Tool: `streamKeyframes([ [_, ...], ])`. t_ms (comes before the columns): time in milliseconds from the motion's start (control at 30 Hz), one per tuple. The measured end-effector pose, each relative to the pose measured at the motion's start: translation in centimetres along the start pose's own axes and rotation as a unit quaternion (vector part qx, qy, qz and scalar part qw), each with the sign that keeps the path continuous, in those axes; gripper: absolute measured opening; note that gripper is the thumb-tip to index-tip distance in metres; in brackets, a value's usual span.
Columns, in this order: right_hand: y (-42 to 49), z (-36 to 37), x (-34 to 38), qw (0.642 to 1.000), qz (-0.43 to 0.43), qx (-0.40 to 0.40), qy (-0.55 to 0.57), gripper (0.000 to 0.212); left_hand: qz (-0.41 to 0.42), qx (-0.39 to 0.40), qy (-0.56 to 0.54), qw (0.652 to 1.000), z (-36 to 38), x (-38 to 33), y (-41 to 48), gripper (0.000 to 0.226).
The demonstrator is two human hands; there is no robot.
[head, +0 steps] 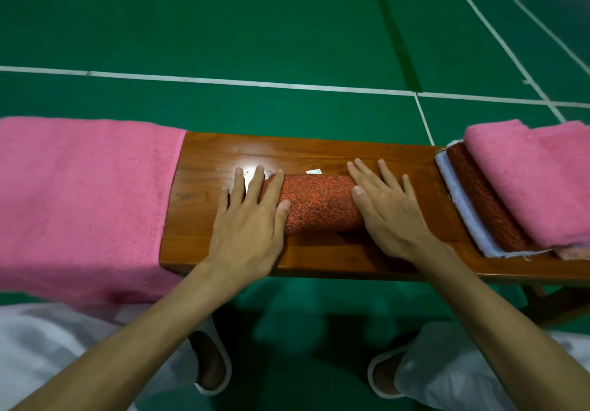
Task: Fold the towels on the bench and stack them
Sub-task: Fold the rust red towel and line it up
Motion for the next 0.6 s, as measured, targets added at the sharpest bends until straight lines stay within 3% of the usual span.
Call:
streamKeyframes([
  [200,0.4,-0.3,-0.3,1.000,0.007,0.001,0.005,0.067,-0.006,0.034,-0.056,0.998,-0.2,0.2,0.4,0.077],
  [300,0.6,-0.8,0.0,0.999,0.028,0.012,0.030,0.066,-0.012,0.101,-0.121,0.987,-0.4,0.9,0.9,0.072],
  [367,0.6,-1.2,0.4,0.997,0.045,0.024,0.062,0.065,-0.044,0.102,-0.172,0.979,-1.4,1.8,1.2,0.080],
  [500,0.4,-2.4,1.6,0.996,0.073,-0.010,0.053,0.068,-0.132,0.080,-0.082,0.985,-2.9,3.9,1.4,0.093],
  [600,0.4,-2.5,2.8,0.992,0.104,-0.064,-0.006,0.061,-0.133,0.103,-0.117,0.979,-2.1,3.3,2.2,0.112],
])
Point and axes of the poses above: each hand's wrist, its own y-axis towards the middle knuckle, its own z-axis out of the palm, x = y × z, the point moved 6 cm from there along y, towards the middle knuckle, and after that the axes turned 10 degrees about y, right-handed, at the moved point
